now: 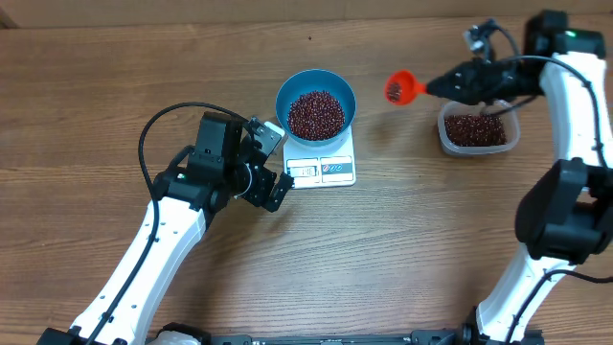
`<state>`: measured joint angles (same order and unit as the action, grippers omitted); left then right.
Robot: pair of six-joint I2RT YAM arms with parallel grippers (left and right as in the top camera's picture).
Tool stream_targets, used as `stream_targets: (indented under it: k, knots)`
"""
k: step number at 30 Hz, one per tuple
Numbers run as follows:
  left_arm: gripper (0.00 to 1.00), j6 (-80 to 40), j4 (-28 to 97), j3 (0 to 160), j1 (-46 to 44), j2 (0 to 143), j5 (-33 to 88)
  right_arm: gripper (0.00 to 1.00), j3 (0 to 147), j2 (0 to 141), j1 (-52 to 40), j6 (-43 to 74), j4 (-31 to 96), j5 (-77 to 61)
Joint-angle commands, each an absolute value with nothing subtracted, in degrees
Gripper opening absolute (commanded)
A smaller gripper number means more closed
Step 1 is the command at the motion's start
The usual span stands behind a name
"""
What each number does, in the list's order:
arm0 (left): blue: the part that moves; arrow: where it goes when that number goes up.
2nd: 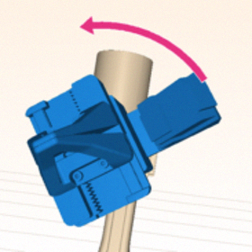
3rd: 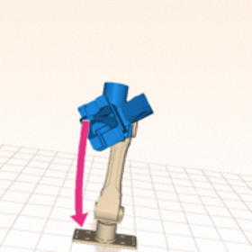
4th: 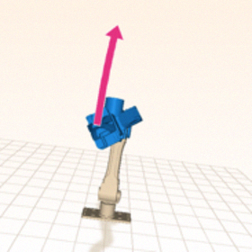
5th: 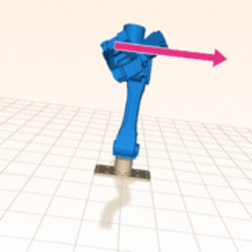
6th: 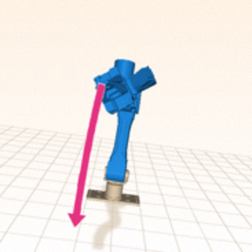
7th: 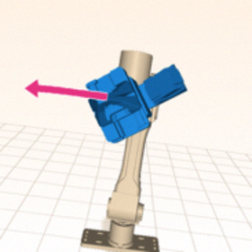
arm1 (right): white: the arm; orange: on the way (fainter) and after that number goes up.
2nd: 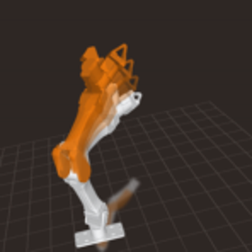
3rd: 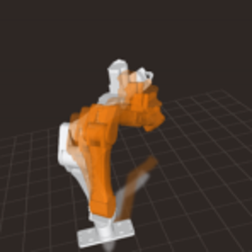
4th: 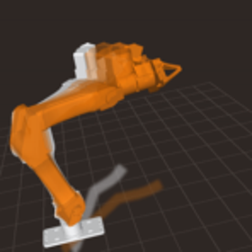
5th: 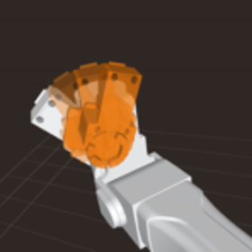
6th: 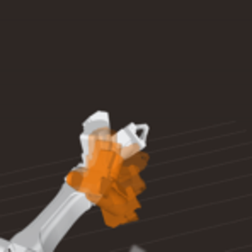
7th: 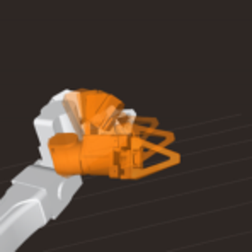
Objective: Scoop item into bowl and weigh 150g on scale
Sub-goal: 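Lift the scoop and carry it toward the blue bowl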
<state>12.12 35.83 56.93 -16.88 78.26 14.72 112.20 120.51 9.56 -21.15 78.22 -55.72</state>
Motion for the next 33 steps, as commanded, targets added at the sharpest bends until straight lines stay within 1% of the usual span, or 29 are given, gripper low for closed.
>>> stream_targets:
  k: [1,8,16,33]
  knots:
    - [1.0,11.6,35.8,56.8,-16.9,78.7,14.8,0.04,114.0,120.5,5.2,-14.7,76.5,-56.0]
    - [1.0,11.6,35.8,56.8,-16.9,78.7,14.8,0.04,114.7,120.5,-0.3,-8.1,71.7,-53.9]
    - [1.0,11.6,35.8,56.8,-16.9,78.7,14.8,0.04,118.6,120.5,-4.1,-7.5,71.3,-51.7]
    - [1.0,11.6,35.8,56.8,-16.9,78.7,14.8,0.04,122.9,120.5,-10.5,-7.3,70.9,-33.2]
